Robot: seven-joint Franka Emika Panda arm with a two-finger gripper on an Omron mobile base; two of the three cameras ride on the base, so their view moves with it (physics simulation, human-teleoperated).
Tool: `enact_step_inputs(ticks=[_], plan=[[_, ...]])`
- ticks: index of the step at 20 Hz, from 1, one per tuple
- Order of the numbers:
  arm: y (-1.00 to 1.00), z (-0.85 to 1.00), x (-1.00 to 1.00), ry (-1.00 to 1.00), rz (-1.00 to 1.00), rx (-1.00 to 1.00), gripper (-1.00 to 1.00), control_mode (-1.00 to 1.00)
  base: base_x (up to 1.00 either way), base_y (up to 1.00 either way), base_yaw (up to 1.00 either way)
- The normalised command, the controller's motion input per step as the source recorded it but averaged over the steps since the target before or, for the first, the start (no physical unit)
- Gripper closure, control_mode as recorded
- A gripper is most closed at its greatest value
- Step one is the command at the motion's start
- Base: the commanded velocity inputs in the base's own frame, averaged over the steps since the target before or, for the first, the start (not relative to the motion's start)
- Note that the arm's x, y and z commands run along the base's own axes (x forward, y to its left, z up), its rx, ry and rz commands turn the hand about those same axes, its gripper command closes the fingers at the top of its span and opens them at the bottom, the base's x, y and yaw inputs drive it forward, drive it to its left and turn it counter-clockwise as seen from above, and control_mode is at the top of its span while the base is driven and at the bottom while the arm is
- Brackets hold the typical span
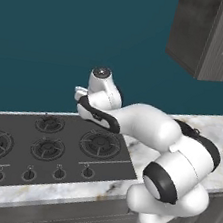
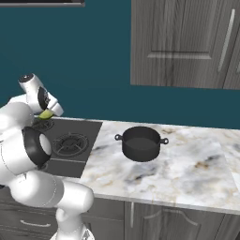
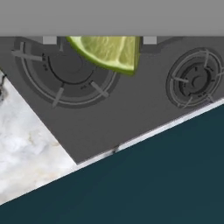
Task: Turn on the sink faucet. Then move the lemon wedge from the counter to the sink. Turn off the sink. Move the vegetable from the sink to the pot next to the stove. Finally move the pot to the rear center burner.
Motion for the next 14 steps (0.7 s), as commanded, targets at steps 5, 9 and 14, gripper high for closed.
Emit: enact_step_inputs(ticks=[5,9,14], plan=[[-0.76,0.00,0.05,-0.02,-0.11,0.00,1.00,-1.00,0.00,0.00,0.00],[-0.85,0.00,0.00,0.00,-0.15,0.01,1.00,-1.00,0.00,0.00,0.00],[-0.86,0.00,0.00,-0.01,-0.16,0.02,1.00,-1.00,0.00,0.00,0.00]])
